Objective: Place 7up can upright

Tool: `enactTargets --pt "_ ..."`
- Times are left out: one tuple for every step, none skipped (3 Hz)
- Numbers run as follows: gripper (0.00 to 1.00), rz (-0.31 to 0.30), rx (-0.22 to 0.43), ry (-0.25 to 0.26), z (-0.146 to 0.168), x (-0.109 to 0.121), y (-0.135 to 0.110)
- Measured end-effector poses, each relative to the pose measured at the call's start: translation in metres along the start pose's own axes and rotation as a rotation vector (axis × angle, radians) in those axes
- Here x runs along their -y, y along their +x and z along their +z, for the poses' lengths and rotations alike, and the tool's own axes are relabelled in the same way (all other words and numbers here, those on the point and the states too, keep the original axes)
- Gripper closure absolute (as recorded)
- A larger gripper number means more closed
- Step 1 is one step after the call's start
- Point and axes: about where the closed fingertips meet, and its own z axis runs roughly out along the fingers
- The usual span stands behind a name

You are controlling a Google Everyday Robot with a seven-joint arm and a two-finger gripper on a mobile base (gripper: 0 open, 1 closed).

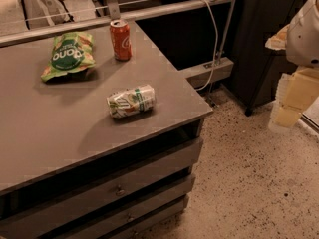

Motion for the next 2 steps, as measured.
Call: enactTargets --pt "0.00 -0.003 0.002 0.002 0.000 0.000 -0.001" --pt "0.00 -0.123 0.043 -0.040 0.027 0.007 -0.053"
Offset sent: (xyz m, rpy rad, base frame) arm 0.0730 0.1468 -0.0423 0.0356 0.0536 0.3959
